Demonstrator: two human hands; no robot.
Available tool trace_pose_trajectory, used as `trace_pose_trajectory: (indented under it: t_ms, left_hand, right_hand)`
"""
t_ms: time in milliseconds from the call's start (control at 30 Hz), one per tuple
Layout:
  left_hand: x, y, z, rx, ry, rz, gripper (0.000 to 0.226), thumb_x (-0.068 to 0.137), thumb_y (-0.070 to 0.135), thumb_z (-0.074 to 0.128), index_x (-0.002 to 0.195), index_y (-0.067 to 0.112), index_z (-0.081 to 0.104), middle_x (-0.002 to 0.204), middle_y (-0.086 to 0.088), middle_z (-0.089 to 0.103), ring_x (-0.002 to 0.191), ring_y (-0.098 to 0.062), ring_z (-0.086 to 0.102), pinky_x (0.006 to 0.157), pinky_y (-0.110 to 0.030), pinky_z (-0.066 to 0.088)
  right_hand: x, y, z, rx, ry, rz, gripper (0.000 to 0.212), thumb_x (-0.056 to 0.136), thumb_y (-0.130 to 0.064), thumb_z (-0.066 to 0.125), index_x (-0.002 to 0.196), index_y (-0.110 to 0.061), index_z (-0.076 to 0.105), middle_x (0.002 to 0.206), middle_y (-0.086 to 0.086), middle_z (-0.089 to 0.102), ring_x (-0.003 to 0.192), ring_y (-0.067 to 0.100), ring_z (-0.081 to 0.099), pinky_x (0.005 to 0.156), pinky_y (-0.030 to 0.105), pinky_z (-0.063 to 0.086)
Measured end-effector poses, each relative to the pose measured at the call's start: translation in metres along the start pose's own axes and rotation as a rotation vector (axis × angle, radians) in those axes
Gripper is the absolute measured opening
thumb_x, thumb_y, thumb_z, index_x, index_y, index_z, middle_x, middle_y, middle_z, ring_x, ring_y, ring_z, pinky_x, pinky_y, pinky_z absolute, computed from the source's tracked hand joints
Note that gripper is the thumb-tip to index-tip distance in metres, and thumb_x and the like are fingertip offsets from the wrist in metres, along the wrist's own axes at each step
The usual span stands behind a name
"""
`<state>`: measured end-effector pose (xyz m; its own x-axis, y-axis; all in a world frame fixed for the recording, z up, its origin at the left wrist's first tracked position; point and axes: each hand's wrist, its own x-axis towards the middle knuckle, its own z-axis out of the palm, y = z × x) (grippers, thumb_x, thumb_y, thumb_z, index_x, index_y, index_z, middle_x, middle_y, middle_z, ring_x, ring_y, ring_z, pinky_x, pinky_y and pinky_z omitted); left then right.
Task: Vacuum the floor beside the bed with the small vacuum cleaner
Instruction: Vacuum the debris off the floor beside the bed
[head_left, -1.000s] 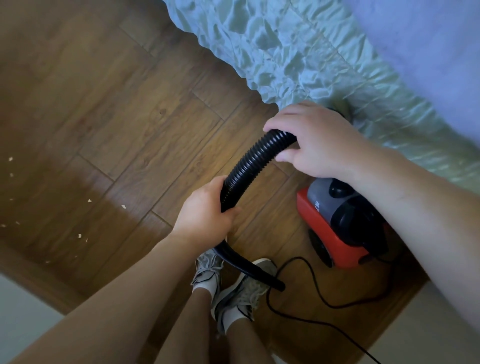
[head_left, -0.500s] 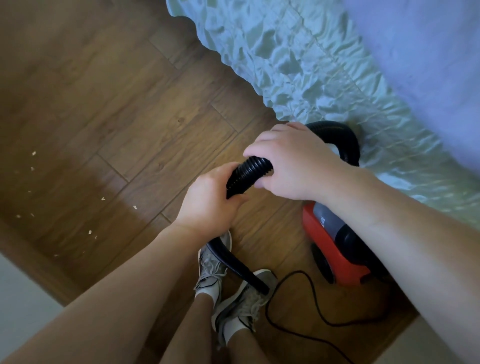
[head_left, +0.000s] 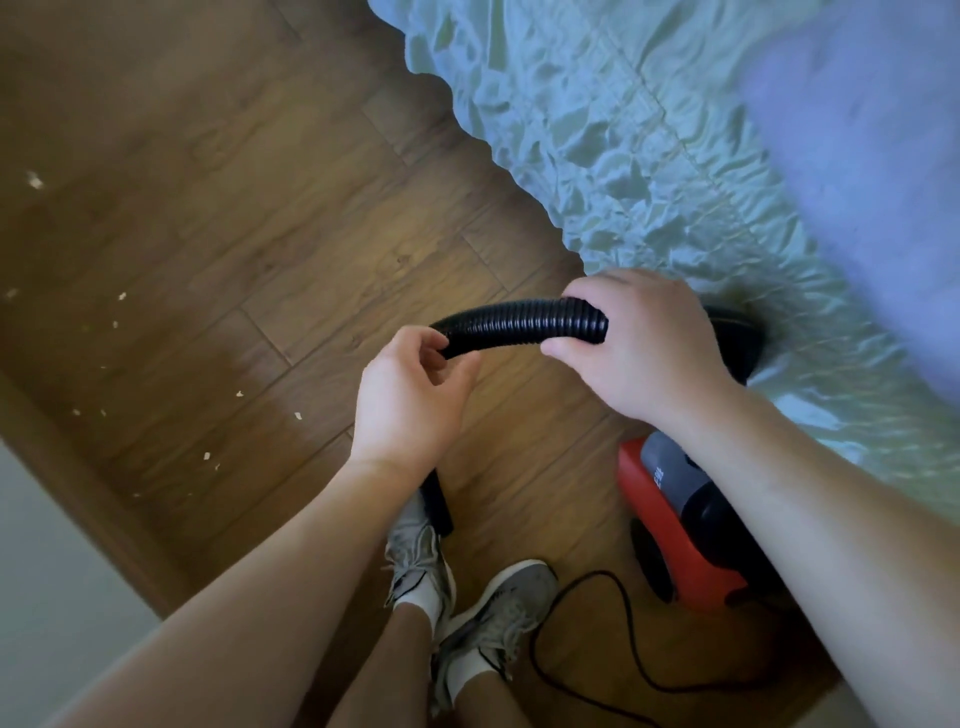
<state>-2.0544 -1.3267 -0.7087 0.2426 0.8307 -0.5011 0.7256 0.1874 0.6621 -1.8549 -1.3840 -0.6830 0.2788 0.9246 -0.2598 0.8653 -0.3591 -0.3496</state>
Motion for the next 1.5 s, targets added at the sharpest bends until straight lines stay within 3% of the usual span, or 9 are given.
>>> trace_pose_trajectory:
  t_ms: [200,367,467,600,833,1067,1267,1400,1500]
  left_hand:
    - [0.018,0.013,0.001,-0.074,-0.148,-0.194,0.072,0.103,0.055,0.04,0.158,0.012,0.022,0.089,0.009,0.06,0.07,-0.003,0.057,0.056,-0.019,0.037]
    - [0.034,0.024,0.006,-0.143,-0.161,-0.314,0.057,0.102,0.059,0.039,0.127,0.008,0.045,0.089,0.001,0.06,0.065,-0.008,0.054,0.053,-0.024,0.037]
    - [0.038,0.025,0.01,-0.228,-0.141,-0.34,0.055,0.098,0.062,0.044,0.119,0.012,0.051,0.104,-0.006,0.068,0.076,-0.013,0.061,0.06,-0.026,0.041]
    - [0.036,0.028,0.014,-0.29,-0.075,-0.346,0.05,0.098,0.061,0.048,0.115,0.015,0.057,0.101,-0.001,0.068,0.085,-0.011,0.065,0.06,-0.023,0.04]
    - [0.03,0.041,0.019,-0.384,0.042,-0.355,0.045,0.095,0.058,0.057,0.096,0.013,0.062,0.07,0.004,0.062,0.054,-0.009,0.056,0.06,-0.028,0.042]
    - [0.027,0.047,0.014,-0.484,0.15,-0.351,0.029,0.095,0.046,0.065,0.105,0.019,0.066,0.094,0.006,0.072,0.084,-0.005,0.069,0.069,-0.02,0.05]
    - [0.037,0.052,0.008,-0.601,0.162,-0.371,0.025,0.096,0.039,0.066,0.108,0.017,0.068,0.096,0.003,0.072,0.086,-0.01,0.071,0.068,-0.023,0.056]
    - [0.048,0.047,0.001,-0.681,0.165,-0.416,0.023,0.098,0.035,0.066,0.111,0.016,0.067,0.098,-0.002,0.072,0.083,-0.011,0.071,0.055,-0.017,0.054]
    - [0.048,0.039,-0.002,-0.68,0.177,-0.422,0.027,0.097,0.032,0.067,0.117,0.015,0.065,0.103,-0.005,0.073,0.086,-0.015,0.072,0.059,-0.022,0.059]
  right_hand:
    - [-0.005,-0.006,-0.004,0.033,0.036,0.062,0.026,0.079,-0.054,0.068,0.089,-0.03,0.064,0.072,-0.013,0.049,0.076,0.015,0.051,0.079,0.042,0.048]
    - [-0.01,-0.009,-0.003,0.104,0.077,0.092,0.03,0.076,-0.051,0.073,0.095,-0.027,0.069,0.074,-0.015,0.051,0.075,0.014,0.053,0.079,0.043,0.049]
    - [-0.014,-0.01,0.0,0.137,0.068,0.079,0.03,0.076,-0.051,0.071,0.094,-0.027,0.068,0.074,-0.016,0.05,0.075,0.013,0.054,0.076,0.044,0.049]
    - [-0.017,-0.009,0.0,0.162,0.075,0.066,0.028,0.076,-0.051,0.072,0.09,-0.028,0.067,0.074,-0.017,0.05,0.076,0.011,0.053,0.076,0.044,0.048]
    - [-0.028,-0.004,-0.004,0.252,0.075,0.033,0.031,0.074,-0.05,0.072,0.093,-0.026,0.069,0.081,-0.017,0.059,0.079,0.01,0.056,0.076,0.044,0.049]
    - [-0.043,-0.005,-0.002,0.346,0.066,0.018,0.028,0.07,-0.042,0.079,0.091,-0.024,0.07,0.083,-0.018,0.062,0.08,0.01,0.058,0.075,0.045,0.049]
    - [-0.057,-0.004,0.0,0.373,0.022,0.033,0.029,0.072,-0.044,0.075,0.093,-0.025,0.069,0.083,-0.019,0.061,0.082,0.004,0.056,0.077,0.042,0.049]
    - [-0.063,-0.005,0.002,0.377,-0.028,0.053,0.028,0.071,-0.041,0.08,0.093,-0.026,0.069,0.084,-0.021,0.062,0.084,0.003,0.057,0.078,0.042,0.049]
    - [-0.064,-0.01,0.004,0.327,-0.062,0.059,0.033,0.068,-0.037,0.086,0.094,-0.026,0.07,0.084,-0.024,0.06,0.082,0.0,0.055,0.08,0.042,0.05]
